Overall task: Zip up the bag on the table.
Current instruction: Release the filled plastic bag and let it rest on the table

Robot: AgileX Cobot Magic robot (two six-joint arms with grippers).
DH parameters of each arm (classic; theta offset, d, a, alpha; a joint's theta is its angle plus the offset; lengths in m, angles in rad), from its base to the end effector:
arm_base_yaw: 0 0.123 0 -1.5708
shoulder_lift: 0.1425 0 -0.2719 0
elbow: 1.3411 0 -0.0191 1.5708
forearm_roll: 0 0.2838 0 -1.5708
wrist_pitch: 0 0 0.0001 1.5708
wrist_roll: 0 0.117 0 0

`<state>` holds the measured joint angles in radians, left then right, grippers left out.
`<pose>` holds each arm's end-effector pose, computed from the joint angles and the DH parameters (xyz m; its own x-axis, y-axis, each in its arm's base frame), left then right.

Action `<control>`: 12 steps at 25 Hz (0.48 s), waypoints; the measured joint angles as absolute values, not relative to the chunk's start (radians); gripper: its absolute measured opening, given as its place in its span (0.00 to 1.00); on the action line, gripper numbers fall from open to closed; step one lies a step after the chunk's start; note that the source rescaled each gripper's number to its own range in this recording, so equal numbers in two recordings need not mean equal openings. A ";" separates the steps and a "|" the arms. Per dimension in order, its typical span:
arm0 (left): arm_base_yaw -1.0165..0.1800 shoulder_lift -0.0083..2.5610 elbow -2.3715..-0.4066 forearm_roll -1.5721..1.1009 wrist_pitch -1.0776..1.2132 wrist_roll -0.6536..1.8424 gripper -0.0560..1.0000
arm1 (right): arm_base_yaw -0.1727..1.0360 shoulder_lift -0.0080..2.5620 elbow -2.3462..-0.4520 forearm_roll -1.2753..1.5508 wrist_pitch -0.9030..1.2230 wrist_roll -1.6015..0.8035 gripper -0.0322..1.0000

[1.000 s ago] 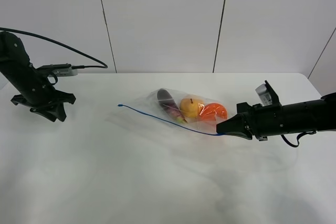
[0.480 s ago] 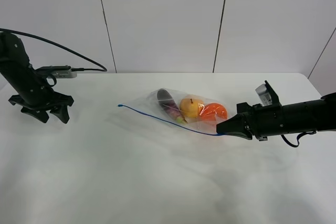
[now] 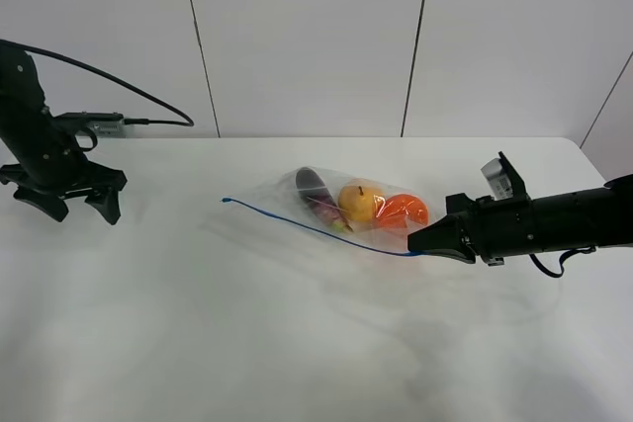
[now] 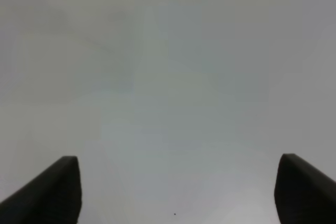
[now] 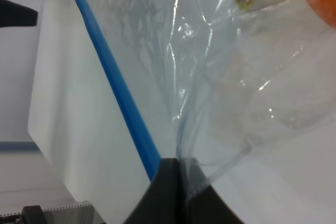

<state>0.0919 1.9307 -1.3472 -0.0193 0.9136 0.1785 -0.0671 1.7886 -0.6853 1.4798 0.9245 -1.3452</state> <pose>0.4067 0.0357 0.1275 -0.9841 0.0759 -0.1606 0.0750 0.9971 0.0117 0.2970 0.0733 0.0820 -0.9244 0.1078 -0.3659 -0.2246 0.6213 0.7507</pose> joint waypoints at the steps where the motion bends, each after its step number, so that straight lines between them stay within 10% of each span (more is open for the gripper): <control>1: 0.092 1.921 -1.348 -0.019 0.917 0.178 1.00 | -0.067 1.789 -0.685 1.480 0.925 -1.345 0.03; 12: 0.092 1.717 -1.348 -0.030 0.991 0.152 1.00 | -0.067 1.789 -0.685 1.479 0.925 -1.345 0.03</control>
<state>0.0919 1.7175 -1.3479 -0.0299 0.9914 0.1523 -0.0671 1.7886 -0.6853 1.4794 0.9245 -1.3452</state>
